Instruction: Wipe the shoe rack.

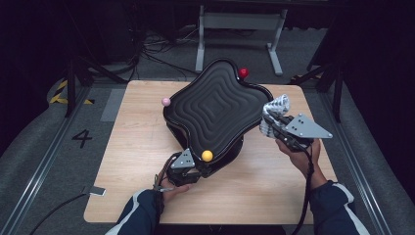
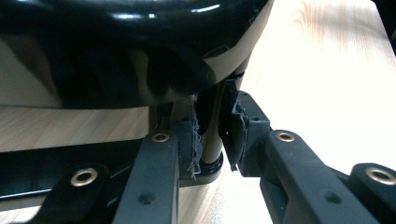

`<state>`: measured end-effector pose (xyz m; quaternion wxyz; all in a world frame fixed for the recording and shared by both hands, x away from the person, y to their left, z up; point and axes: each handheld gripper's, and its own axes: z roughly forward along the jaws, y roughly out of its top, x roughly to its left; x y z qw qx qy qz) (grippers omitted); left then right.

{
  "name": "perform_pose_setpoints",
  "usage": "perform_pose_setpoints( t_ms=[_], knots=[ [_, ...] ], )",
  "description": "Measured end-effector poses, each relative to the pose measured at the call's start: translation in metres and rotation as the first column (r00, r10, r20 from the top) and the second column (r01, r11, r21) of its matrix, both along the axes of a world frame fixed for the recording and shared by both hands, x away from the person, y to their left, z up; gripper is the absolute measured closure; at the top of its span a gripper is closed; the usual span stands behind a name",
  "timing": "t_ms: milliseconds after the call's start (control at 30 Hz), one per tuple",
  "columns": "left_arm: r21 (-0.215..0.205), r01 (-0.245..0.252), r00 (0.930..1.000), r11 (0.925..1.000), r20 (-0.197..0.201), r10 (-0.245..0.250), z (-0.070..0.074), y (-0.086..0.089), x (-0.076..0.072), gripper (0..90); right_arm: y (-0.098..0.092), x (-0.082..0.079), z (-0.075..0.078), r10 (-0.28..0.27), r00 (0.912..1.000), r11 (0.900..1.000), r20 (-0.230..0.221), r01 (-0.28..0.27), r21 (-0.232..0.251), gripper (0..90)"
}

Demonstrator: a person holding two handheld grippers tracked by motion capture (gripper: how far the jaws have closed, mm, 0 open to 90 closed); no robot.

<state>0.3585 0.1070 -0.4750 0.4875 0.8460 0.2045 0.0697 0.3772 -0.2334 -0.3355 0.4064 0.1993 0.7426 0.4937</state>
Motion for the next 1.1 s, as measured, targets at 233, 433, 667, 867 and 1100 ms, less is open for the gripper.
perform_pose_setpoints(
  t_ms=[233,433,667,867,1100],
  knots=[
    [0.001,-0.013,0.9999,0.9999,0.009,0.013,0.0,-0.003,0.002,73.9,0.026,0.002,-0.007,0.064,0.9976,0.997,-0.026,-0.065,-0.045,82.0],
    [-0.006,-0.02,0.9997,0.9998,0.01,0.02,-0.001,-0.004,0.003,73.9,0.054,-0.003,-0.017,0.135,0.989,0.988,-0.06,-0.139,-0.069,82.0],
    [0.001,-0.038,0.9991,0.9993,0.016,0.038,-0.001,-0.006,0.005,74.1,0.079,-0.014,-0.033,0.208,0.9735,0.972,-0.095,-0.217,-0.087,81.9],
    [0.002,-0.05,0.9985,0.9987,0.02,0.05,-0.001,-0.007,0.006,74.2,0.095,-0.022,-0.041,0.255,0.9603,0.958,-0.114,-0.266,-0.103,81.8],
    [0.003,-0.058,0.998,0.9983,0.024,0.058,-0.001,-0.006,0.007,74.1,0.109,-0.033,-0.056,0.295,0.9457,0.949,-0.137,-0.307,-0.077,81.8]
  ],
)
